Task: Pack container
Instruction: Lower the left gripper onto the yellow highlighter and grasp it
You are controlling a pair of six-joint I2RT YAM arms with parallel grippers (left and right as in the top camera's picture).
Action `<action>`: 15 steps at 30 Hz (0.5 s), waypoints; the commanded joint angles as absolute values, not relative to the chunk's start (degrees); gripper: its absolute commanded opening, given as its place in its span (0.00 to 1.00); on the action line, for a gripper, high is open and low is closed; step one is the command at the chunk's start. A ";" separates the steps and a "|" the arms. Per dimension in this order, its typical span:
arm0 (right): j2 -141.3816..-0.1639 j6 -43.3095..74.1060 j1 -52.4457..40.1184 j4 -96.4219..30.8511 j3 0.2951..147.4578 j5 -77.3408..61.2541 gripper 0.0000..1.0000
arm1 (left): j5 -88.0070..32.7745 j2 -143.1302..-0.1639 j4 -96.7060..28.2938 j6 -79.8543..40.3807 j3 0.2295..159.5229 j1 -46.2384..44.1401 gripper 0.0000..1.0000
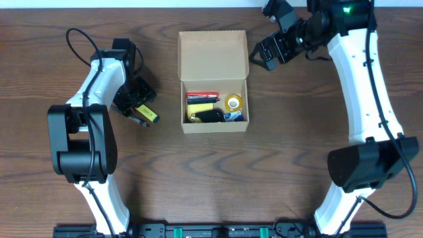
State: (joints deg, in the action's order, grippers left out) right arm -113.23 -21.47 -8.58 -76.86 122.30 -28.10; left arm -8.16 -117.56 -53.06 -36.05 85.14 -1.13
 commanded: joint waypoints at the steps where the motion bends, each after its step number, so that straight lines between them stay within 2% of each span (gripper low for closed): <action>1: -111.61 -21.93 -8.14 -78.94 123.33 -30.79 0.96 | -7.07 -117.45 -51.53 -36.42 83.18 -0.82 0.66; 4: -110.52 -21.96 -7.86 -80.38 123.35 -27.57 0.99 | -7.03 -117.45 -50.02 -36.40 81.82 -0.82 0.66; 9: -105.86 -24.88 -7.79 -80.86 123.35 -26.79 0.99 | -5.72 -117.45 -48.45 -35.99 81.36 -0.82 0.65; 13: -101.58 -25.56 -7.79 -80.99 123.35 -26.76 0.99 | -5.74 -117.45 -47.00 -35.99 81.36 -0.84 0.53; 15: -99.72 -25.54 -7.79 -81.84 123.33 -26.79 0.99 | -5.72 -117.45 -46.50 -35.92 81.30 -0.89 0.52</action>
